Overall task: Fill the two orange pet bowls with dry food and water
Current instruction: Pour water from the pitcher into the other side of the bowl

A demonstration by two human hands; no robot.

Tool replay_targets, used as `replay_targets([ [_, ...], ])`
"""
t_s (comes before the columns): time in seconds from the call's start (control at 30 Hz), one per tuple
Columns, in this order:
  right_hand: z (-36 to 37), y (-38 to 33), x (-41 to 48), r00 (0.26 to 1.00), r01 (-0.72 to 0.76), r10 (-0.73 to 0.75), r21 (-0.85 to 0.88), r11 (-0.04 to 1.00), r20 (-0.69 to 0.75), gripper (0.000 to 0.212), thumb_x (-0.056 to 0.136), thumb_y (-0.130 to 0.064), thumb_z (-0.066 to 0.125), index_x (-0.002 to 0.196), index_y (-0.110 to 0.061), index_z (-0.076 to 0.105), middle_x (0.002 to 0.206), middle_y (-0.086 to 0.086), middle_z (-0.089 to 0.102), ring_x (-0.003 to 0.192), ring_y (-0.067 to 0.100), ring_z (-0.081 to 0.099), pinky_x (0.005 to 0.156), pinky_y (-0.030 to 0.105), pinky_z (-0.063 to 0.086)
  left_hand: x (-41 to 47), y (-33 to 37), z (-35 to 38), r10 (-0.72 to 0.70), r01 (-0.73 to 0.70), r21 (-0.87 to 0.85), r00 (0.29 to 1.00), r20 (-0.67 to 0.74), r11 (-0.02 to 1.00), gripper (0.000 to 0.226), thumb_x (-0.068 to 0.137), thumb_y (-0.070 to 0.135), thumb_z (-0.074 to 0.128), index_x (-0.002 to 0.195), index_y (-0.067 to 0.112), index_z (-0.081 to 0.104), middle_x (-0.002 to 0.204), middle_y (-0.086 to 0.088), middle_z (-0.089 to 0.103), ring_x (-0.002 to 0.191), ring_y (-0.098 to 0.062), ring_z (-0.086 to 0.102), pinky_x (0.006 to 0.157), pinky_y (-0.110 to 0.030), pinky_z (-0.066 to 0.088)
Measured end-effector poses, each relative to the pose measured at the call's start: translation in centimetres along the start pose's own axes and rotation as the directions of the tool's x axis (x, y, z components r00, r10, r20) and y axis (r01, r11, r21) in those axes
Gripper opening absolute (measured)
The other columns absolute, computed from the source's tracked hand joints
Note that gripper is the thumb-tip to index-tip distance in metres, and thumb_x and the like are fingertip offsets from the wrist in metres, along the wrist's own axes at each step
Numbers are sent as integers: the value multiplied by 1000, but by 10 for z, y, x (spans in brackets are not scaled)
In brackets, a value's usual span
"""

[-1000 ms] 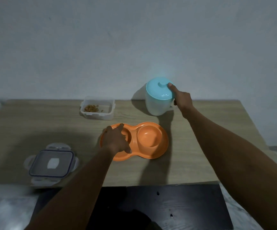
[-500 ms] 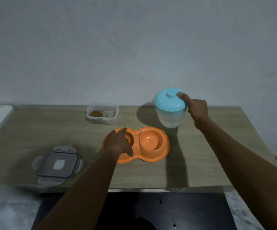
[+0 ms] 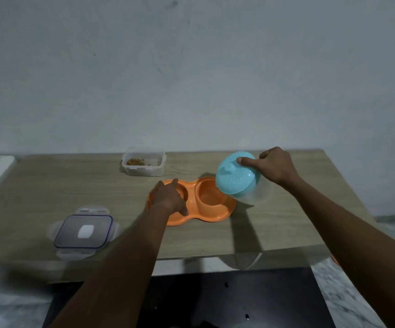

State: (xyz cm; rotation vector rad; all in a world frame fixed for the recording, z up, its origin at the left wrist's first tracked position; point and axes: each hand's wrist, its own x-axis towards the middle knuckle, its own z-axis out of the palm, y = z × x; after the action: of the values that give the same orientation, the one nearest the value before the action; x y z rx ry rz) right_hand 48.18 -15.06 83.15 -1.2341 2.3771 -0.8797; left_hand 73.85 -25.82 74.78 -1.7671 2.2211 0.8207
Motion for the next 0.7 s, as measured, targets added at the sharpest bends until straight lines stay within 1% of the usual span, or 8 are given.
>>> replay_targets([
  [0.07,3,-5,-4,1000,14,-14,-60,998,-12,69,69,-64,81,43,-15,40,44,-2,40,47,17,40,51,32,30,0,0,0,-3,3,-18,1000,0,1000,128,58,31,92,156,34,9,163,-18,-4,149,-38,9,114,-50,31],
  [0.23,7,-12,-6,999,23,-27,-135,991,-29,69,69,-68,78,44,-15,41,44,-2,41,48,16,44,51,30,30,0,-2,0,-7,7,-60,1000,7,998,128,59,28,92,156,34,9,163,-15,-7,150,-38,4,114,-54,28],
  [0.53,5,-12,-8,999,-7,-2,-178,984,-49,68,68,-69,77,46,-13,44,47,1,46,51,18,48,51,31,33,4,-3,2,-10,11,-62,1000,16,998,126,60,26,92,155,35,10,163,-15,-6,149,-40,5,115,-58,25],
  [0.7,3,-11,-8,999,-9,-2,-190,982,-54,67,68,-71,76,50,-12,51,50,3,50,52,17,50,52,30,35,7,-3,1,-8,9,-39,1000,28,999,127,60,27,92,156,34,9,163,-15,-3,149,-40,8,114,-60,27],
])
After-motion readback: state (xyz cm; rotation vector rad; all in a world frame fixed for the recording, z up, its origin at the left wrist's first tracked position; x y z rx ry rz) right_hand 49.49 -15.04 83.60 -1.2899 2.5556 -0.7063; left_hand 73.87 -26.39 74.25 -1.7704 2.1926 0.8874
